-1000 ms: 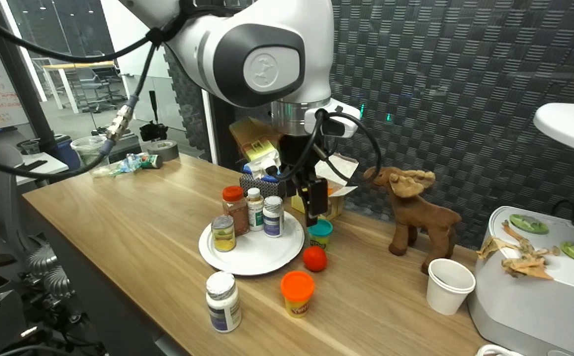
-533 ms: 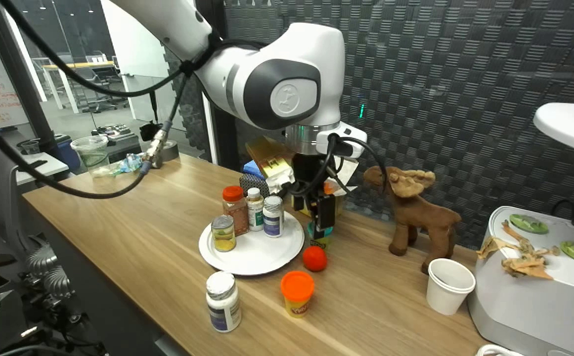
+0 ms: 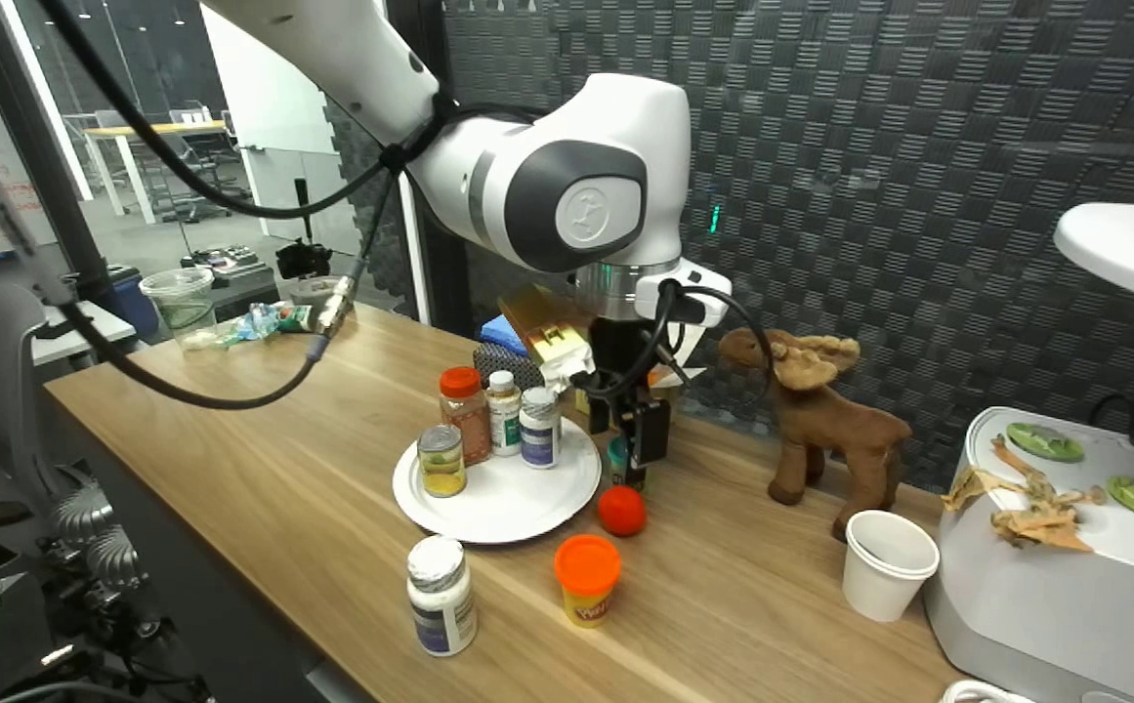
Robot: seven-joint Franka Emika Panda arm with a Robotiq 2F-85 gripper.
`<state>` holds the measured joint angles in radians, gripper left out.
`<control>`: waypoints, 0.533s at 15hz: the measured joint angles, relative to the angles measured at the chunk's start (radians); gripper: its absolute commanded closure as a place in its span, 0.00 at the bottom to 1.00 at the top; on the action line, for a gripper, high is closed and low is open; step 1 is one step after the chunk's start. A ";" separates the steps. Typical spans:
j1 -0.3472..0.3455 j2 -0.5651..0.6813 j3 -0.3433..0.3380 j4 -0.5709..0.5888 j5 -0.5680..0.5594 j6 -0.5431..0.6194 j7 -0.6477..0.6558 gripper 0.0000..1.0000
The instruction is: Pick up the bottles from the table and put them on the white plate.
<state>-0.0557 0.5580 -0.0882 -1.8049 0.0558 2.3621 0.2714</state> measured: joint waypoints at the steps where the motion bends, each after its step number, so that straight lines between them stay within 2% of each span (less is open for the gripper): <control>1: 0.001 0.005 0.000 0.005 -0.001 0.000 0.000 0.46; 4: 0.002 0.017 -0.001 0.023 -0.003 0.000 0.001 0.69; 5: 0.002 0.019 -0.001 0.026 -0.003 0.001 0.001 0.73; 8: 0.002 0.020 -0.004 0.029 -0.003 0.001 0.002 0.73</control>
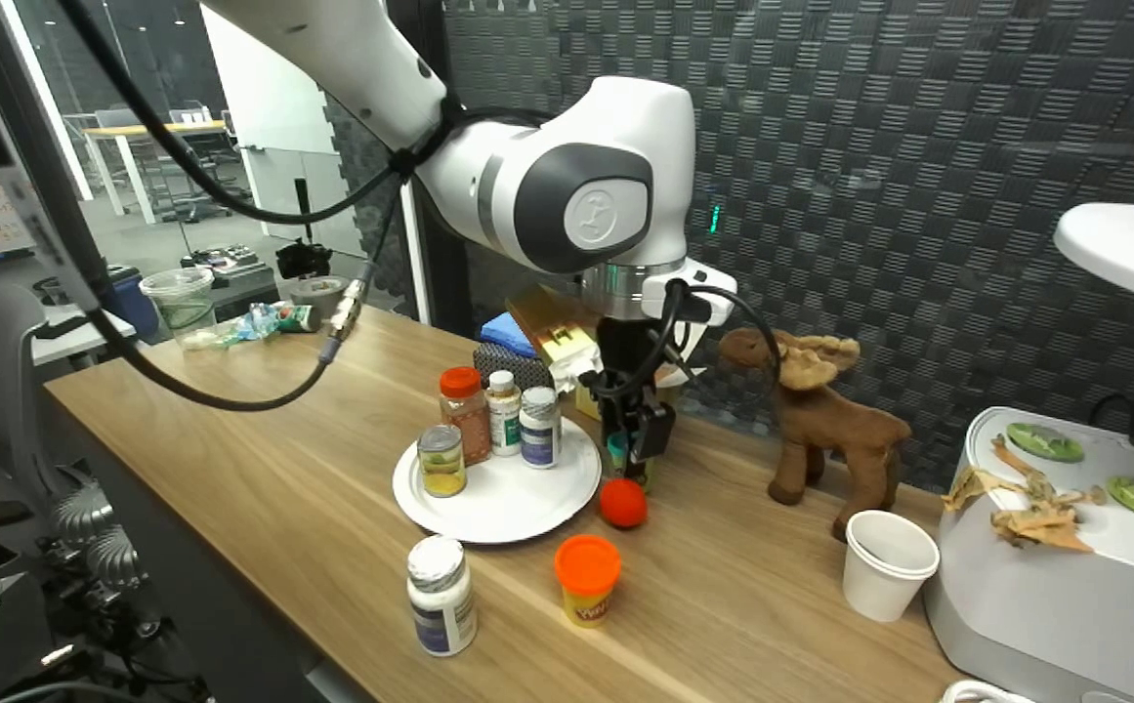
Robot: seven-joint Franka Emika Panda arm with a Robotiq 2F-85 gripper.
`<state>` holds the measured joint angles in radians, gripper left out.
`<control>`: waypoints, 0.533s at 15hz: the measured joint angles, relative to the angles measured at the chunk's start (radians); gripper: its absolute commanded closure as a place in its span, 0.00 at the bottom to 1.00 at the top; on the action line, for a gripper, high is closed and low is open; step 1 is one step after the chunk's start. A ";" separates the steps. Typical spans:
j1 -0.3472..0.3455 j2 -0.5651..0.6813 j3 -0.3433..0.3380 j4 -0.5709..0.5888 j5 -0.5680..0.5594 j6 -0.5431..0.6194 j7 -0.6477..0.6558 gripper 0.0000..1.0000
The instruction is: Pick up the bottles from the table and put them on the white plate.
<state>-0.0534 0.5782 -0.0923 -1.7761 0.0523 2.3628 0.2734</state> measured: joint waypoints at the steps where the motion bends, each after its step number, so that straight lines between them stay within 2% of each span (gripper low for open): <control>1: 0.000 0.000 -0.001 0.000 0.000 0.000 0.001 0.73; 5: 0.001 -0.015 -0.007 0.001 0.000 0.005 0.039 0.73; 8: 0.005 -0.070 -0.009 -0.018 0.011 0.004 0.115 0.73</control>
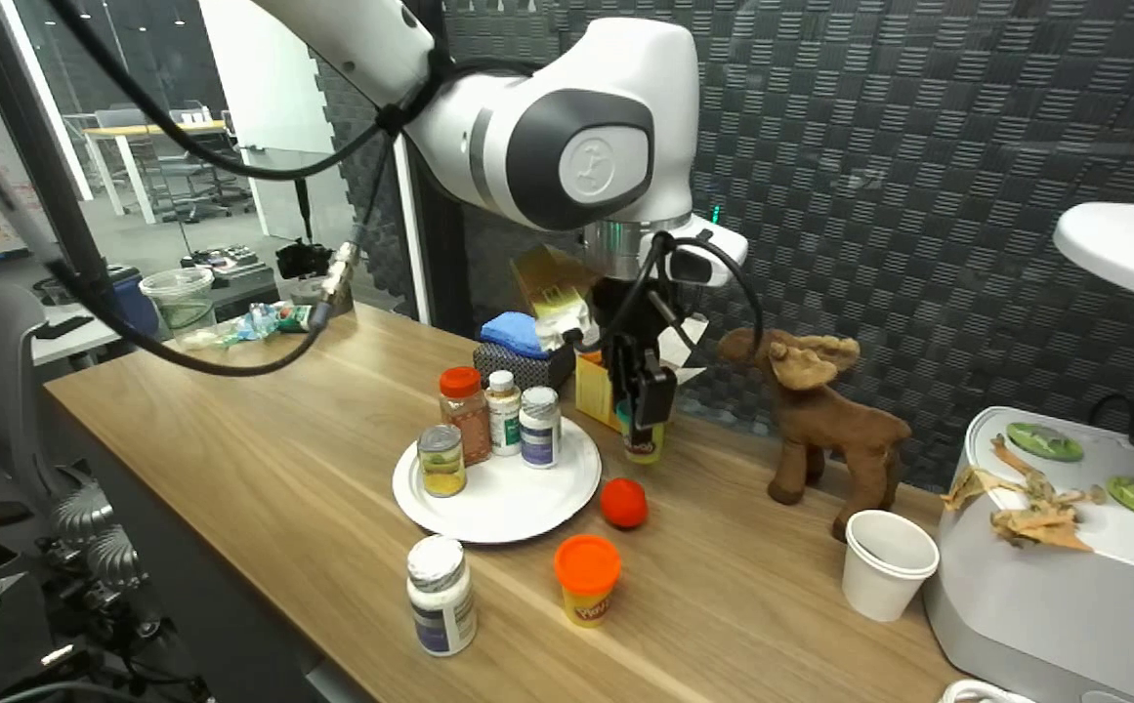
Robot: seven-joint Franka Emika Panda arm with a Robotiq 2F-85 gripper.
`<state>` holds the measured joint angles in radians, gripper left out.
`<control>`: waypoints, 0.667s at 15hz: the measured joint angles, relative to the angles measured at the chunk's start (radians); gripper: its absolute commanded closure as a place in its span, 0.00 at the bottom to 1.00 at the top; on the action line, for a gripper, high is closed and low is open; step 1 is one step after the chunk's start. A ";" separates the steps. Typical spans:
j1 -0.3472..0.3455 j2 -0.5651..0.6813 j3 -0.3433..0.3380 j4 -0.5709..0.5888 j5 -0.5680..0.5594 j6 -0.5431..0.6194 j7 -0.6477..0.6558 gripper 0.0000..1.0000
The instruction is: Pick up the bottles from the table and put them on the white plate.
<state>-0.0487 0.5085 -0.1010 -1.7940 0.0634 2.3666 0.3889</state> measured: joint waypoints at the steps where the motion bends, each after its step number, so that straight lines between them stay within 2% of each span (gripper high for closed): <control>1: 0.004 -0.024 0.000 -0.014 0.005 -0.001 0.031 0.73; 10: 0.101 -0.196 0.009 -0.241 0.063 -0.004 0.345 0.73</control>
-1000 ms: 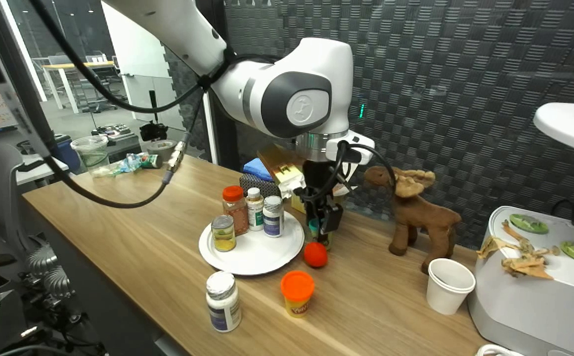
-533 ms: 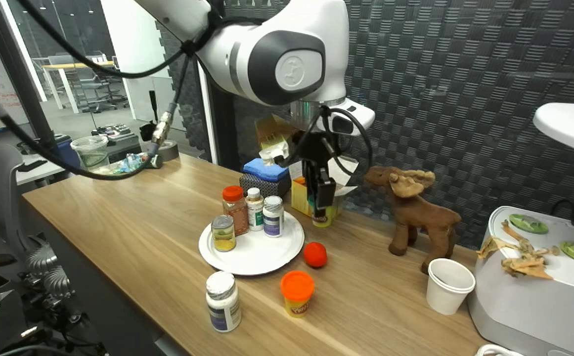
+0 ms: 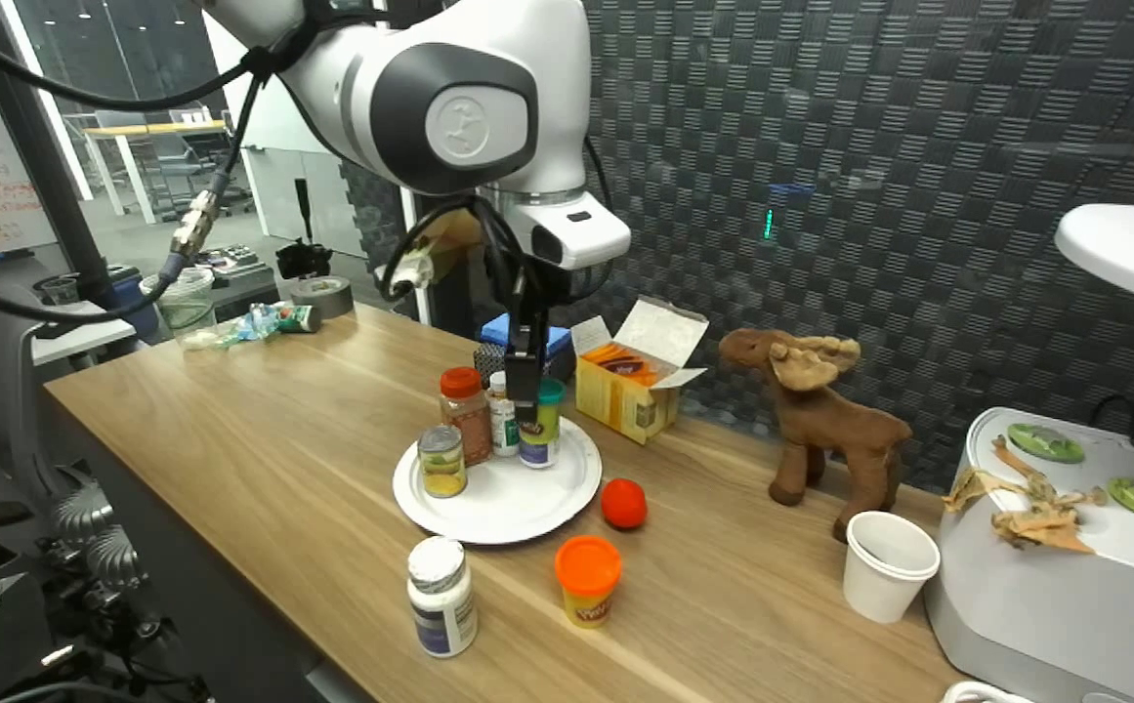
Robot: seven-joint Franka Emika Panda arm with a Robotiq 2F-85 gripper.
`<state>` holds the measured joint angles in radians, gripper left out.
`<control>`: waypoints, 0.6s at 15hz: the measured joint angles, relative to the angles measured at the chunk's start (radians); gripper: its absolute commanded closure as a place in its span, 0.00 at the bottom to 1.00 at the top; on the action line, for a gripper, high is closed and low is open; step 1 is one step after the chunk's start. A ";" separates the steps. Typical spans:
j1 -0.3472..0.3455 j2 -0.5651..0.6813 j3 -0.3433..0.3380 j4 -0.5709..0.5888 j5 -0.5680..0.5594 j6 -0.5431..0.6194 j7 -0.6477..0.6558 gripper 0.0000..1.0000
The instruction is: Pick up the bottles from the table and put them on the white plate.
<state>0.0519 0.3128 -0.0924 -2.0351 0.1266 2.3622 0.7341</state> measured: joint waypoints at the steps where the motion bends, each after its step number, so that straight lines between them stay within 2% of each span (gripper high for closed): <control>1: 0.008 -0.009 0.000 -0.023 -0.001 0.009 0.036 0.73; 9: 0.003 -0.067 -0.045 -0.162 -0.028 0.188 0.263 0.73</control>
<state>0.0545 0.2458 -0.1373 -2.1973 0.0985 2.5500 0.9974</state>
